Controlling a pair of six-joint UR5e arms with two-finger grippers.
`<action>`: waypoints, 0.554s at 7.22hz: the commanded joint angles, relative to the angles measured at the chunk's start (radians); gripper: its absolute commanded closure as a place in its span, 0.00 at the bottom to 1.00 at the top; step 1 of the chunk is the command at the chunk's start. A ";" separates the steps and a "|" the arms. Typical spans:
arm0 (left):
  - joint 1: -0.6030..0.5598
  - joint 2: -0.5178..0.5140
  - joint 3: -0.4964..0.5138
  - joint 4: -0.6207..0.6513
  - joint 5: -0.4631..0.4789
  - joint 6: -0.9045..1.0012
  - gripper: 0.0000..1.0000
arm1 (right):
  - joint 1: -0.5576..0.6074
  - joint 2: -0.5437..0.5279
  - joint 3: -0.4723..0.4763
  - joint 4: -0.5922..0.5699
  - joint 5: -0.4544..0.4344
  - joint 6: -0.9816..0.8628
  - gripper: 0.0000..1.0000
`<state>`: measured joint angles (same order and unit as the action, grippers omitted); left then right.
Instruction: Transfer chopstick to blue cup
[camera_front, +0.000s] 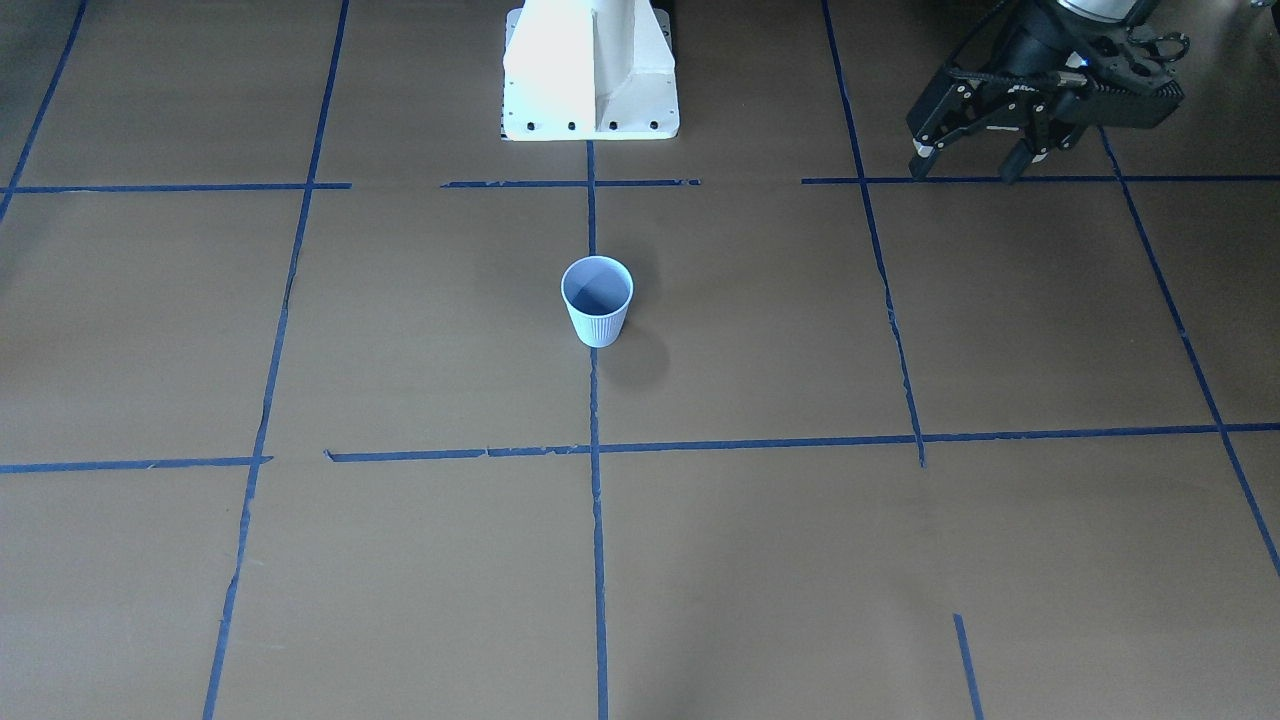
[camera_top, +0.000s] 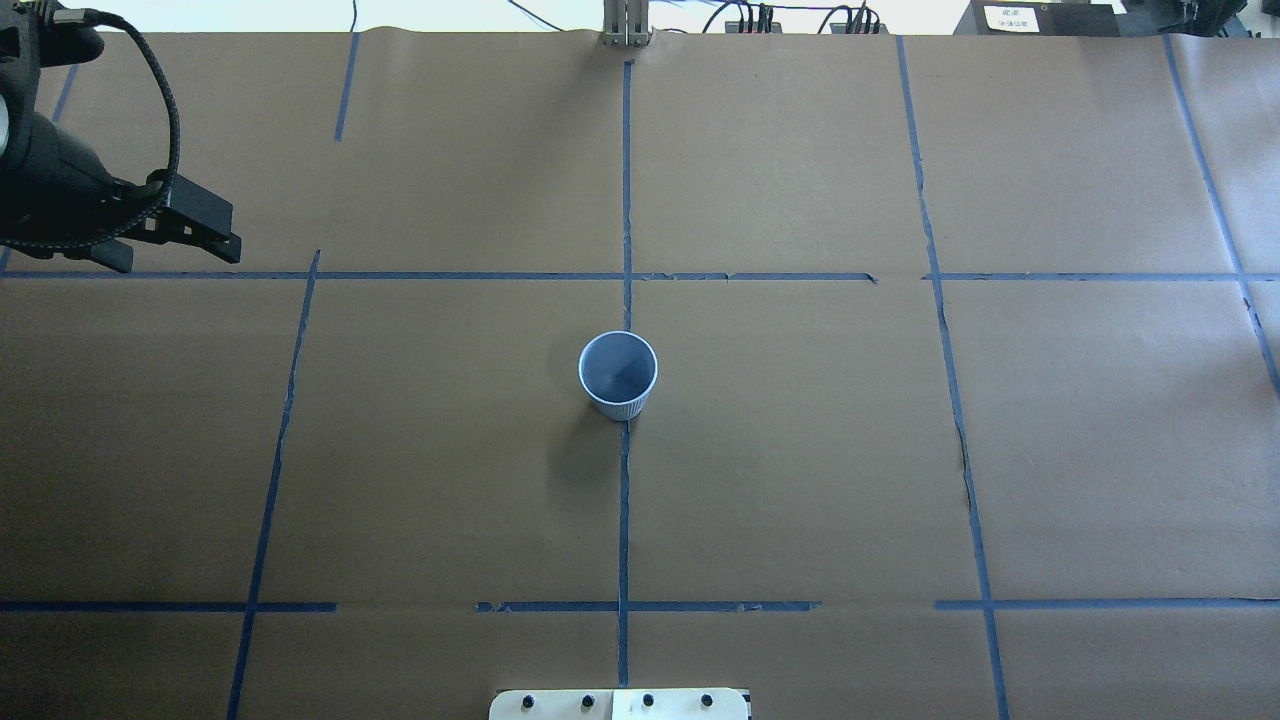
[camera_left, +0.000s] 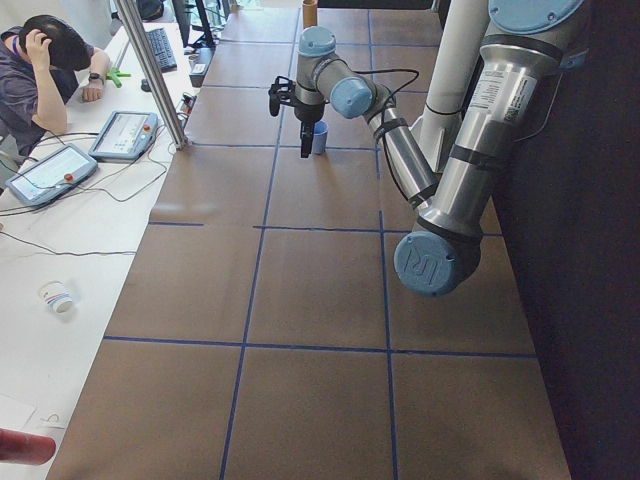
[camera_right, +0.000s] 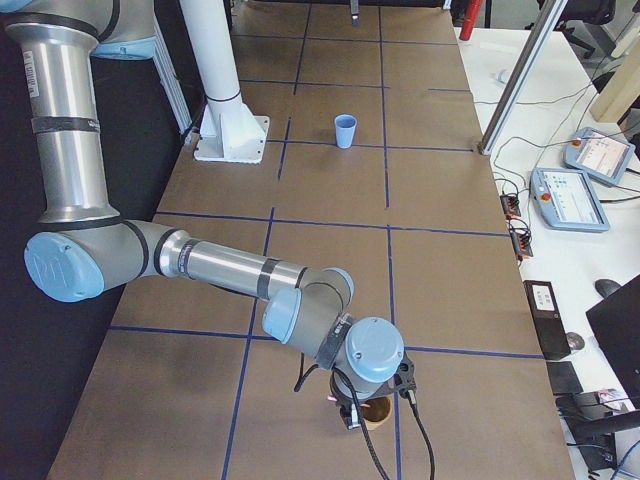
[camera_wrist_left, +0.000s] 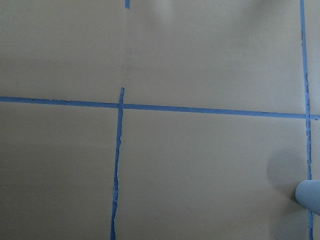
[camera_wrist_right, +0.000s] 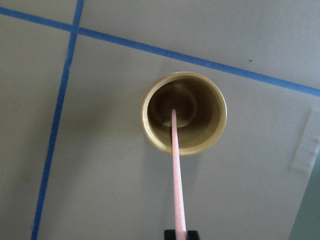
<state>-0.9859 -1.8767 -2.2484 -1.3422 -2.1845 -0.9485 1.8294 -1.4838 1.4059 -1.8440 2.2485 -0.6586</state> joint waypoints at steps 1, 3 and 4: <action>0.000 0.002 0.001 0.000 -0.006 -0.001 0.00 | 0.007 0.016 0.196 -0.253 -0.030 0.001 1.00; 0.000 0.002 0.003 0.000 -0.006 -0.001 0.00 | 0.011 0.106 0.404 -0.524 -0.068 0.010 1.00; 0.000 0.004 0.004 0.000 -0.006 0.001 0.00 | -0.011 0.126 0.550 -0.649 -0.066 0.051 1.00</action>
<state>-0.9862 -1.8741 -2.2455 -1.3422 -2.1905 -0.9492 1.8333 -1.3953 1.7935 -2.3295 2.1915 -0.6418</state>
